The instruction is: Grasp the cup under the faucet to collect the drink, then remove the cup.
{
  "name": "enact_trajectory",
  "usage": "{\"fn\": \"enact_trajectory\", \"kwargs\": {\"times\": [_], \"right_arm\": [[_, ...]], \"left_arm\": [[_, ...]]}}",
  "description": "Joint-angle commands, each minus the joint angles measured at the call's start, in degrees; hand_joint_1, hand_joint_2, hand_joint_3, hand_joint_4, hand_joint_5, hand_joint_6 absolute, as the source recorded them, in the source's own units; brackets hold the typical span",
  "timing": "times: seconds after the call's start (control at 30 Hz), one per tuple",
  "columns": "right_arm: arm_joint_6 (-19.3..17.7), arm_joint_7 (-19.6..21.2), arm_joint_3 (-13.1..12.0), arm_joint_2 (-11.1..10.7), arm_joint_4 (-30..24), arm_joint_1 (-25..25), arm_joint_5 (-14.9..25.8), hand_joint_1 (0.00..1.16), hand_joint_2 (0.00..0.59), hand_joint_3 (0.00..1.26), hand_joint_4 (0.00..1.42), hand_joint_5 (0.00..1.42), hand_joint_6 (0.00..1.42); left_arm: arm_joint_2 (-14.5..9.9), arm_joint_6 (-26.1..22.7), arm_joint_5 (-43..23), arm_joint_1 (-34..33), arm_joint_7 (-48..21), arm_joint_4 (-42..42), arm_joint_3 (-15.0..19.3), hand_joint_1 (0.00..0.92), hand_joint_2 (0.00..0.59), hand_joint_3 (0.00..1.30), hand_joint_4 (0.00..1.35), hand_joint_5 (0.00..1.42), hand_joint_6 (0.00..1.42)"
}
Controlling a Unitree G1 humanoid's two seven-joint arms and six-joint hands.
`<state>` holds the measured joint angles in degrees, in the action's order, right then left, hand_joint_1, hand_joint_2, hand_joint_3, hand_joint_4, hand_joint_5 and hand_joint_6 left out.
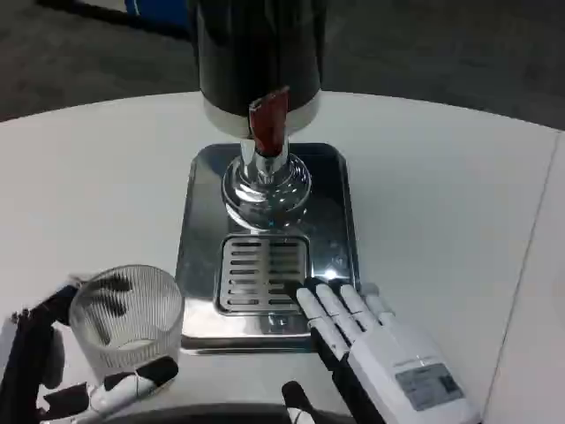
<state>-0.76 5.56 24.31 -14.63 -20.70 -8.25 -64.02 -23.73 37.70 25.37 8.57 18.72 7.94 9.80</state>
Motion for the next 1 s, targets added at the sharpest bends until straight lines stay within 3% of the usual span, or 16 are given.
{"fn": "enact_trajectory", "kwargs": {"times": [0.03, 0.47, 0.7, 1.0], "right_arm": [[-0.1, 0.73, 0.08, 0.07, -0.55, -0.17, -0.25, 0.34, 0.51, 0.0, 0.0, 0.0, 0.0], [1.27, 0.08, -0.15, 1.3, -1.09, -0.57, -0.26, 0.34, 0.51, 0.0, 0.0, 0.0, 0.0], [1.84, -0.55, -0.02, 1.34, -2.43, -1.27, -0.02, 0.34, 0.515, 0.0, 0.0, 0.0, 0.0], [1.65, -2.8, -0.45, 0.79, -8.26, -3.89, 0.5, 0.35, 0.523, 0.01, 0.0, 0.0, 0.0]], "left_arm": [[0.15, 1.38, -1.0, -0.63, -0.5, -0.49, -0.22, 0.631, 0.152, 0.92, 1.03, 1.24, 1.33], [0.51, 0.81, -0.7, -2.65, -0.42, 0.75, -0.13, 0.631, 0.152, 0.92, 1.03, 1.24, 1.33], [1.14, -0.62, 1.15, -8.25, 0.92, 3.77, -0.85, 0.631, 0.152, 0.92, 1.03, 1.24, 1.33], [0.82, -0.55, 5.38, -17.12, 3.82, 11.25, -4.19, 0.631, 0.152, 0.92, 1.03, 1.24, 1.33]]}}
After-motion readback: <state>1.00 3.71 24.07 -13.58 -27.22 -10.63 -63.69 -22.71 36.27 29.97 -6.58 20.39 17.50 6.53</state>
